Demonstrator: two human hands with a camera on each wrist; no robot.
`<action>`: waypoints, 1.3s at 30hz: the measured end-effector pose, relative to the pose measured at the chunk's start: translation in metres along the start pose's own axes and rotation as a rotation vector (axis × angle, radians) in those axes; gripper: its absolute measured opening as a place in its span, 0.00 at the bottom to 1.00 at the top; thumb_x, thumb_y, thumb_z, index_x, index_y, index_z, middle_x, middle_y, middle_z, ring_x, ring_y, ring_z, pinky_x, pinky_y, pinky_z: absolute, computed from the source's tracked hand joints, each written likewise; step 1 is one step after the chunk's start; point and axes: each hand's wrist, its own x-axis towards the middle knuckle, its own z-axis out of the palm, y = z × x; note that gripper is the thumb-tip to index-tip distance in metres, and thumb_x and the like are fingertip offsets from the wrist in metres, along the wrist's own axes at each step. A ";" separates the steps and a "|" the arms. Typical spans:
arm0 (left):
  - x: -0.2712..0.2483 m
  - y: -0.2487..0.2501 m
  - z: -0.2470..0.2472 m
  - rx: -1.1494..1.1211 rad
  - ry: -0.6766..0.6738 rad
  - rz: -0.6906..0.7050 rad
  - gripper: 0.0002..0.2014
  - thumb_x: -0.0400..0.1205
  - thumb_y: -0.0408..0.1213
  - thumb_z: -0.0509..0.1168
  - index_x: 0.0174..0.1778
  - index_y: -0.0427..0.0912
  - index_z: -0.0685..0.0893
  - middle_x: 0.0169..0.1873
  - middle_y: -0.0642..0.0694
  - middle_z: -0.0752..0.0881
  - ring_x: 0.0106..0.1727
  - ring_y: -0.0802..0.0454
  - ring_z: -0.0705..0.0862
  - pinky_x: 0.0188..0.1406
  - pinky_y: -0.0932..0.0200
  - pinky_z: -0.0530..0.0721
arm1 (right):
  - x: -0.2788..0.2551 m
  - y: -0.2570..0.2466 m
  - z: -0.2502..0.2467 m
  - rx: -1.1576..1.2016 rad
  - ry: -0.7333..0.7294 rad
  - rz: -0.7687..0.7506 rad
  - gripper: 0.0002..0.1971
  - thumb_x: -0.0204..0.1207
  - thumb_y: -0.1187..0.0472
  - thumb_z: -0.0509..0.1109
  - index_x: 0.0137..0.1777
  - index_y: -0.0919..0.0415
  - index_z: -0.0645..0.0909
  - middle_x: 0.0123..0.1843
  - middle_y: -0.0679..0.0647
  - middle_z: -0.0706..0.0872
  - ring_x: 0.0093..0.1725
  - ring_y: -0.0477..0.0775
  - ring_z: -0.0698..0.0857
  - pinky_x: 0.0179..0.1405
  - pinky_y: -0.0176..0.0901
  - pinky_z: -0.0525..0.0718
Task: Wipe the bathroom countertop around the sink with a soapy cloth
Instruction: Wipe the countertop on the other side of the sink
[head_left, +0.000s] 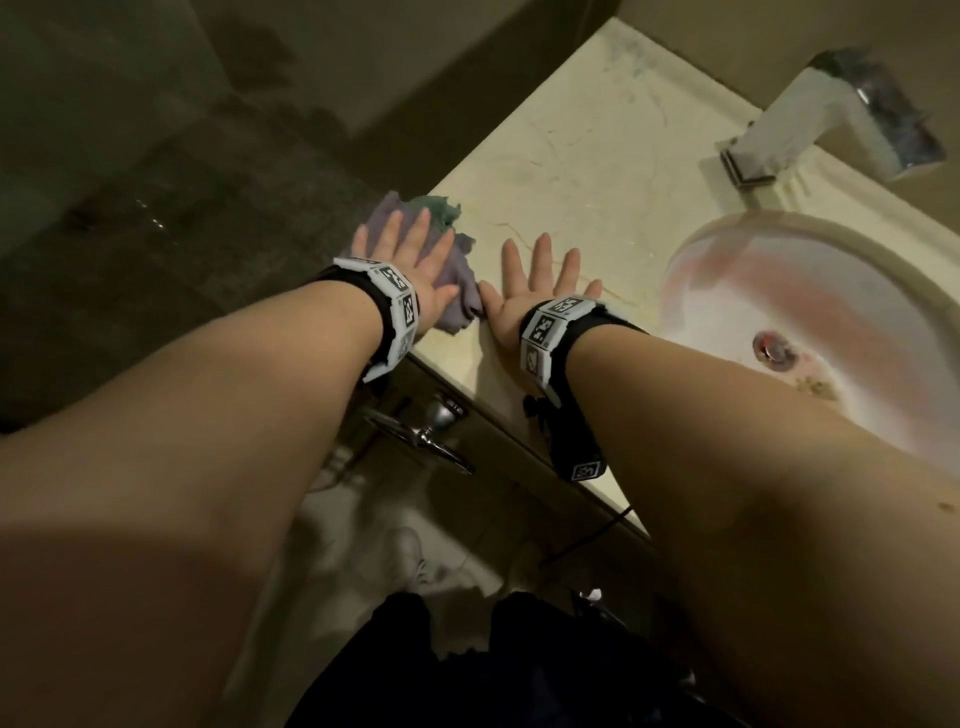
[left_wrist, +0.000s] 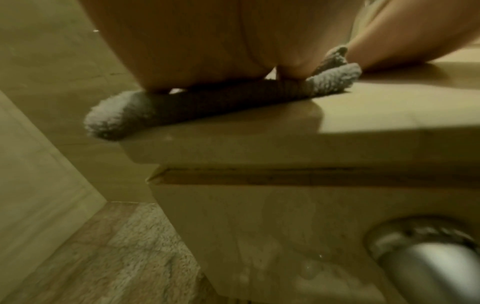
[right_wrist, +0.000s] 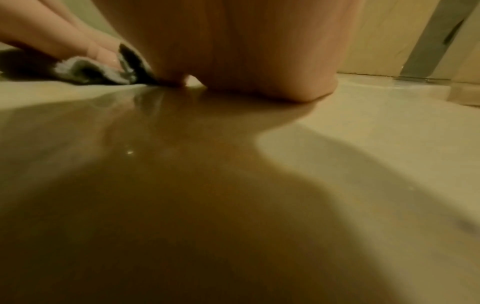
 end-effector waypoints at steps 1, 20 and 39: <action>0.002 0.000 -0.002 -0.004 -0.007 -0.008 0.31 0.86 0.56 0.41 0.83 0.54 0.37 0.83 0.49 0.34 0.84 0.43 0.36 0.80 0.34 0.40 | 0.001 -0.001 0.001 0.000 0.007 0.007 0.33 0.80 0.34 0.37 0.83 0.43 0.35 0.85 0.51 0.31 0.83 0.65 0.32 0.78 0.70 0.34; -0.038 -0.011 0.027 -0.053 0.010 -0.024 0.34 0.86 0.56 0.45 0.84 0.49 0.38 0.84 0.46 0.35 0.84 0.42 0.36 0.81 0.37 0.38 | 0.000 -0.003 0.006 -0.090 -0.003 0.020 0.39 0.75 0.29 0.39 0.82 0.43 0.34 0.85 0.51 0.33 0.84 0.65 0.35 0.79 0.70 0.38; 0.011 -0.015 0.005 -0.054 0.036 0.025 0.34 0.86 0.56 0.44 0.84 0.48 0.38 0.84 0.47 0.36 0.85 0.41 0.39 0.82 0.38 0.43 | 0.013 0.004 0.002 -0.105 -0.070 0.048 0.30 0.83 0.41 0.39 0.82 0.41 0.36 0.86 0.49 0.34 0.84 0.62 0.36 0.82 0.65 0.41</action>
